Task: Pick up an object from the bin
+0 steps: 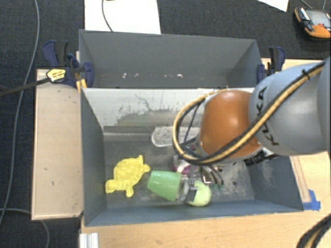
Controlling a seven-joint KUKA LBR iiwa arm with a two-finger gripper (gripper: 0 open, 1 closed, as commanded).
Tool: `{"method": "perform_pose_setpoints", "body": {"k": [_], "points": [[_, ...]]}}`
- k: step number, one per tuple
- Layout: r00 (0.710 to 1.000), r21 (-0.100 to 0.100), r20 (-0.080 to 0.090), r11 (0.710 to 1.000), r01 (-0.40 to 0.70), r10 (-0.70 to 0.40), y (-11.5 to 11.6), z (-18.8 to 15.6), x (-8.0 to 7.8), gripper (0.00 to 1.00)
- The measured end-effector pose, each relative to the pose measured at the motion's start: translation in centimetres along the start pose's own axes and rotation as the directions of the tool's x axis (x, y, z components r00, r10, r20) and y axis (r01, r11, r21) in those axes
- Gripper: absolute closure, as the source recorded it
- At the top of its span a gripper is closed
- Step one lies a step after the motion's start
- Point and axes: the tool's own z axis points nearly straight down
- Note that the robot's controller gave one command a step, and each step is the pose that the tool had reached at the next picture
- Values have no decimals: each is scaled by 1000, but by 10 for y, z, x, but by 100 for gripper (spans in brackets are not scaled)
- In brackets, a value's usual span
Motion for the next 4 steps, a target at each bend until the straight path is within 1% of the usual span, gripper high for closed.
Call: {"method": "perform_pose_setpoints", "body": {"k": [1, 2, 3, 4], "points": [[1000, -1, 7, 1000, -7, 7, 0, -3, -2, 0], [996, -5, 9, 996, -87, 87, 34, 70, -6, 0], [997, -4, 20, 997, -74, 74, 40, 25, -3, 0], [987, -3, 6, 987, -162, 162, 8, 42, -7, 0]]}}
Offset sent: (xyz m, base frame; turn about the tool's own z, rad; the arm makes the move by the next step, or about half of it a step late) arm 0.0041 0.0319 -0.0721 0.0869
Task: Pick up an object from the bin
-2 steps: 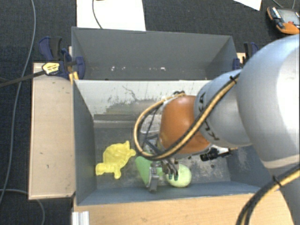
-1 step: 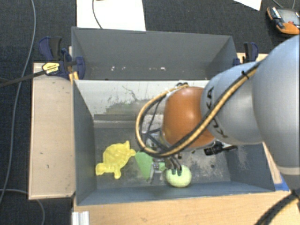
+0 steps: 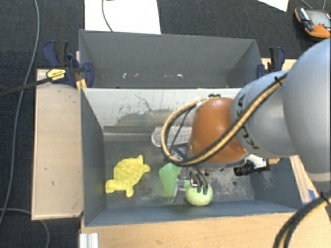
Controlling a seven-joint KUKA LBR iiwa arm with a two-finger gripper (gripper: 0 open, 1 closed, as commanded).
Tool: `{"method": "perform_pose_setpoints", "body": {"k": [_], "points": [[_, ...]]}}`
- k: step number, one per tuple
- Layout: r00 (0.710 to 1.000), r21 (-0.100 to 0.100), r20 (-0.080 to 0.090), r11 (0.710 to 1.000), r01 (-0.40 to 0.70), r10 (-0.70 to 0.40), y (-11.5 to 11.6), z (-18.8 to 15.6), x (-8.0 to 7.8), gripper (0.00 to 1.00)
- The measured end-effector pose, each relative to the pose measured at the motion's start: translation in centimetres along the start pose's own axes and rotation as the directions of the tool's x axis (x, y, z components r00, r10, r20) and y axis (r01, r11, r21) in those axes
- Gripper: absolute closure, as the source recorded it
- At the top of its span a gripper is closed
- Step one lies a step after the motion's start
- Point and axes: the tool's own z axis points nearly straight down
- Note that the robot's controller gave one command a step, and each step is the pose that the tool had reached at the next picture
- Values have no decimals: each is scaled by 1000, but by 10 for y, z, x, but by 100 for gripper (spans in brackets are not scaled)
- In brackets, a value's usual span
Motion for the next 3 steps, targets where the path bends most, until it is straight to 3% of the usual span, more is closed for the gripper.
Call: {"method": "perform_pose_setpoints", "body": {"k": [1, 2, 3], "points": [[994, -7, 6, 994, -106, 106, 4, 28, -15, 0], [998, -4, 1, 998, -65, 65, -30, 28, 0, 100], [998, -4, 2, 998, -66, 66, -30, 28, 0, 100]]}}
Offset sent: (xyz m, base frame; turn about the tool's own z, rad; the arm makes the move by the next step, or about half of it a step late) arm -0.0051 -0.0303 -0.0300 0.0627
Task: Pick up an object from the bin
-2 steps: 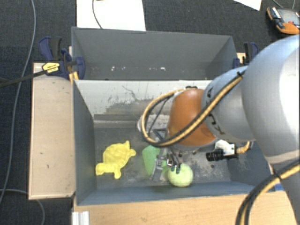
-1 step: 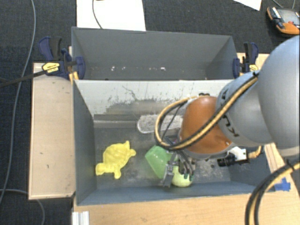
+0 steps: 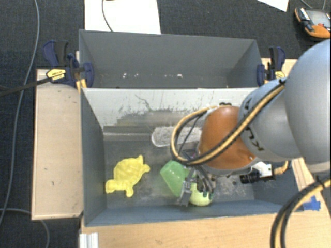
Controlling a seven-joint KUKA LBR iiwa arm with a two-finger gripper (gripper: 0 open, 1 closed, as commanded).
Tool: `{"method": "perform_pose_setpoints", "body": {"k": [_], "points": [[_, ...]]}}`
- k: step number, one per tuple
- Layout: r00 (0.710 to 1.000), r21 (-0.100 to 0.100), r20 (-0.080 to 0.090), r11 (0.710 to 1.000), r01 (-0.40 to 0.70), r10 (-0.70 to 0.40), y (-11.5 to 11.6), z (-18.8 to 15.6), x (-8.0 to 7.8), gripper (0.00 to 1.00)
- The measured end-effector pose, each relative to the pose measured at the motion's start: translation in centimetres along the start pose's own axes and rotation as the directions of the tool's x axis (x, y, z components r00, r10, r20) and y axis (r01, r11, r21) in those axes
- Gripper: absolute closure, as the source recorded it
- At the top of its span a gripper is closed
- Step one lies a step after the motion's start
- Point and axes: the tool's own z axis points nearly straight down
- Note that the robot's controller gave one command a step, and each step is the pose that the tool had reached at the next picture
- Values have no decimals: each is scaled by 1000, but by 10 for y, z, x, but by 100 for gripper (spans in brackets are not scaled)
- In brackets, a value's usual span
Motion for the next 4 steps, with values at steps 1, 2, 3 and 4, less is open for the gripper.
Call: {"method": "perform_pose_setpoints", "body": {"k": [1, 2, 3, 4], "points": [[1000, 0, 0, 1000, -2, 2, 0, -14, 0, 100], [1000, 0, 2, 1000, -1, 1, 0, -26, 0, 100], [1000, 0, 2, 1000, -1, 1, 0, -36, 0, 100], [1000, -1, 3, 1000, -1, 1, 0, -48, 0, 100]]}}
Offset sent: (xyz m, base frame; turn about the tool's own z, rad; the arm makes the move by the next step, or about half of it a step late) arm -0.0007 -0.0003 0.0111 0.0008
